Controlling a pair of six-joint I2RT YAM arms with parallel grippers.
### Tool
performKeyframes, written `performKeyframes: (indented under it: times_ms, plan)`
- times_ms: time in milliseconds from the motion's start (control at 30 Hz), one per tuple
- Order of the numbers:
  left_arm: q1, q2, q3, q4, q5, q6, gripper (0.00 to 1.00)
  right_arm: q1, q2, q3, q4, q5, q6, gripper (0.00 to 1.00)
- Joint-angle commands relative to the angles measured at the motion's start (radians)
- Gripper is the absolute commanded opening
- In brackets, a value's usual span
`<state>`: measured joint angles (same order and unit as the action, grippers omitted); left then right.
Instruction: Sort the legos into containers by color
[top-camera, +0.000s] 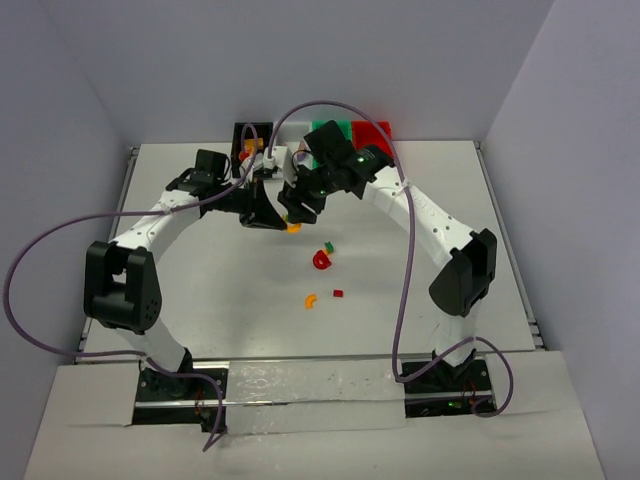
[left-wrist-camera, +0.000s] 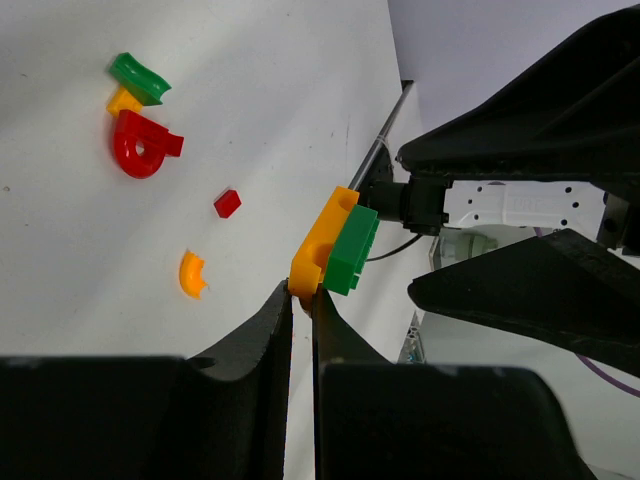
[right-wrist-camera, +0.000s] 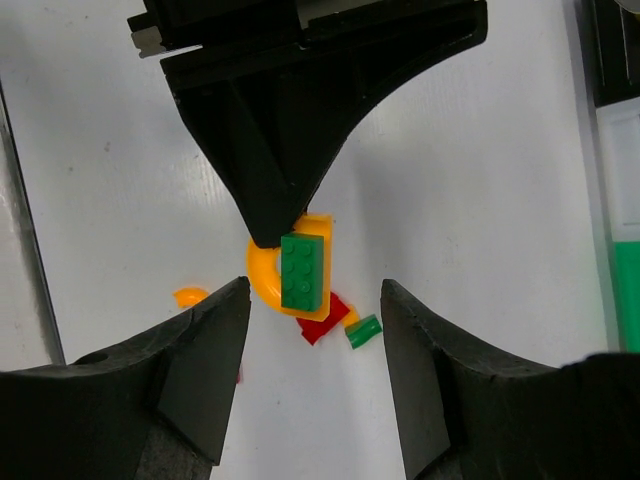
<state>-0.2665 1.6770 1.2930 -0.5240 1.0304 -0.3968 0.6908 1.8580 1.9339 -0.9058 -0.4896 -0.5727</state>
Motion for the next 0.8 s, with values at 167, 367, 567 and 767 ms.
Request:
performKeyframes:
  times_ms: [167, 367, 567, 767]
  plan:
    - [0.009, -0.003, 0.015, 0.013, 0.069, -0.033, 0.0, 0.033, 0.005, 0.007, -0.018, 0.055, -0.043, 0.61]
    - [0.009, -0.005, 0.008, 0.024, 0.074, -0.039, 0.0, 0.04, 0.021, 0.006, -0.004, 0.085, -0.037, 0.61]
    - [0.009, -0.007, -0.003, 0.044, 0.084, -0.057, 0.0, 0.056, 0.036, -0.01, 0.012, 0.129, -0.041, 0.61]
    - [0.01, -0.005, -0.002, 0.045, 0.085, -0.054, 0.0, 0.062, 0.044, -0.016, 0.028, 0.144, -0.042, 0.59]
